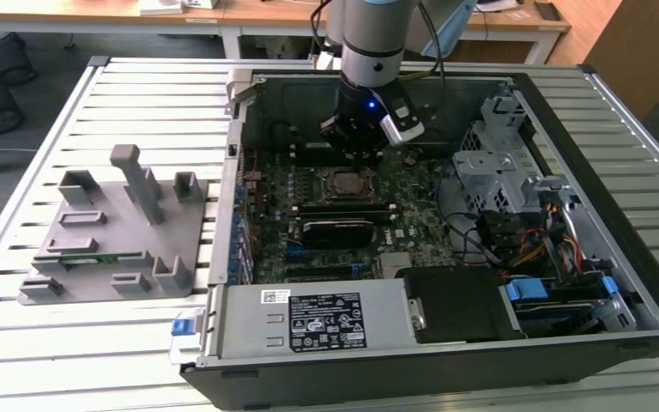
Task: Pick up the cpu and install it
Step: 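Install the first cpu locking lever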
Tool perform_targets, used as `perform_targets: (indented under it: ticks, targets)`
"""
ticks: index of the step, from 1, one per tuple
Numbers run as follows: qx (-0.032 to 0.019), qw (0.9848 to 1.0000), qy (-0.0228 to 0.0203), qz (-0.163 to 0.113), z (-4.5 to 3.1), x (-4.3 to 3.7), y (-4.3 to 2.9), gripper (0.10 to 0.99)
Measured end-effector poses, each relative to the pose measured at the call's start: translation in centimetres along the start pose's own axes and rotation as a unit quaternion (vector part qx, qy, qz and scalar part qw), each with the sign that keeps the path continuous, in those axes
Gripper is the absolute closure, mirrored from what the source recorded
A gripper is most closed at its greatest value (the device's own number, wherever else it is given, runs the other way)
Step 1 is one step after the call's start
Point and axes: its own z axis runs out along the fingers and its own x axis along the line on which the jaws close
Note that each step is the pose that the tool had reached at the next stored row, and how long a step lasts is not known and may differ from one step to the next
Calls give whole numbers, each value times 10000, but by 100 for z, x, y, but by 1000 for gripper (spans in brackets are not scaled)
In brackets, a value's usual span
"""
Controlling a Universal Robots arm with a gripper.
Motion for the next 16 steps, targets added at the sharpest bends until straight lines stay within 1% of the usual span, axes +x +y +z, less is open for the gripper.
perform_targets:
  ticks: [3, 4, 7, 9, 16]
  targets:
    - [45, 10000, 1, 0, 11, -1, 0, 980]
    - [51, 10000, 2, 0, 14, -1, 0, 980]
    - [47, 10000, 1, 0, 19, -1, -1, 980]
    - [13, 10000, 0, 0, 23, -2, 0, 980]
    - [-182, 9998, -7, 1, 29, -5, 1, 980]
